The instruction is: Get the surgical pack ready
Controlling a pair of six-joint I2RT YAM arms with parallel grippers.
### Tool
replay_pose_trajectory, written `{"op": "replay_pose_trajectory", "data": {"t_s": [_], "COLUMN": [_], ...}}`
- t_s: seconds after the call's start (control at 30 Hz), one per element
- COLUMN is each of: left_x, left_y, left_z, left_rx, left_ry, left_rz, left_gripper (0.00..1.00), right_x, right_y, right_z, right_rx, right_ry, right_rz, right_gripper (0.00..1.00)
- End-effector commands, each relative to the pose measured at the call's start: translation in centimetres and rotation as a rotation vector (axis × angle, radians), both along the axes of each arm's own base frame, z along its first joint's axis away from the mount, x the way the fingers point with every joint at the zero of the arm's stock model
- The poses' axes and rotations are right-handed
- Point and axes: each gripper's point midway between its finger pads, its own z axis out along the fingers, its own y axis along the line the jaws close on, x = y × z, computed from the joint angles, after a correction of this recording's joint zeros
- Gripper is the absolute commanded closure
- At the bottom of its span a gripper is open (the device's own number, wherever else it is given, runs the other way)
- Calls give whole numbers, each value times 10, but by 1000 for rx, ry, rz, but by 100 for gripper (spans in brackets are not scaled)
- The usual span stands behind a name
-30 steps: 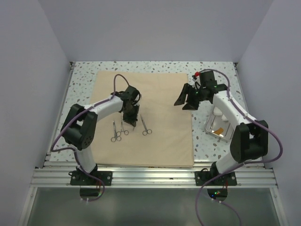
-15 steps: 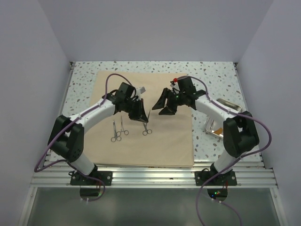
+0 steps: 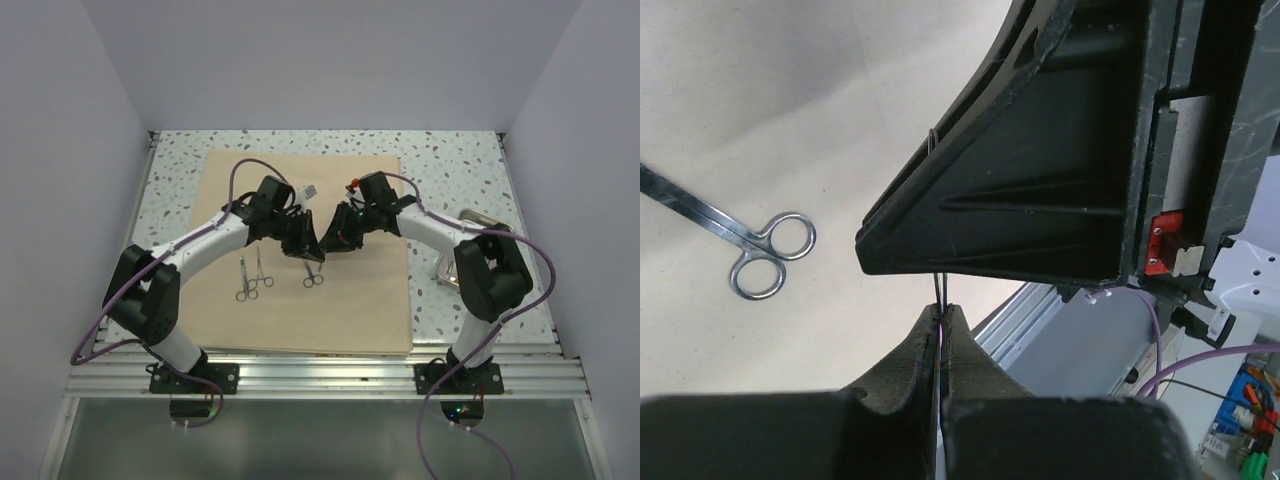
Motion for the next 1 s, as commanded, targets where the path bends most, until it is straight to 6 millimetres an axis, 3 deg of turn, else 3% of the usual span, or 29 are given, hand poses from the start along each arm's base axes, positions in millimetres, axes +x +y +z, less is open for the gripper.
{"op": "replay_pose_trajectory", "data": {"t_s": [0.0,0.03,0.07,0.1,0.17,0.2,0.27,0.37,0.4,0.43,0.5,0.6,0.73,0.87,0.97], "left_x": [7,8,8,10,14,15,22,31,33,36,37,38,44,45,39], "left_y": [-12,-12,-10,-9,2,7,29,68,78,98,115,144,180,199,208], "left_z": [23,24,23,23,18,16,7,-9,-11,-20,-24,-34,-41,-47,-58], "left_rx": [-64,-63,-53,-41,7,24,97,220,244,302,350,439,551,595,623], "left_ry": [-49,-50,-48,-53,-59,-60,-54,-43,-46,-36,-40,-46,-61,-45,-11], "left_rz": [-17,-21,-18,-13,13,24,74,162,182,223,256,306,387,439,459], "left_gripper": [100,100,94,72,60,51,45,43,43,43,43,42,41,40,39], "right_x": [7,6,6,7,9,0,14,22,23,24,27,14,-4,3,5], "right_y": [8,7,5,2,-12,-26,-55,-131,-170,-195,-268,-335,-371,-369,-370], "right_z": [18,17,17,15,12,5,1,-12,-16,-17,-15,-24,-49,-61,-72], "right_rx": [37,25,11,-11,-102,-178,-319,-593,-678,-746,-939,-1076,-1131,-1105,-1104], "right_ry": [-33,-41,-44,-52,-82,-73,-117,-92,-62,-52,-30,47,159,182,221], "right_rz": [10,19,22,24,44,80,46,-13,-43,-73,-181,-269,-319,-326,-308], "right_gripper": [83,89,94,97,100,100,100,100,100,100,100,100,100,100,93]}}
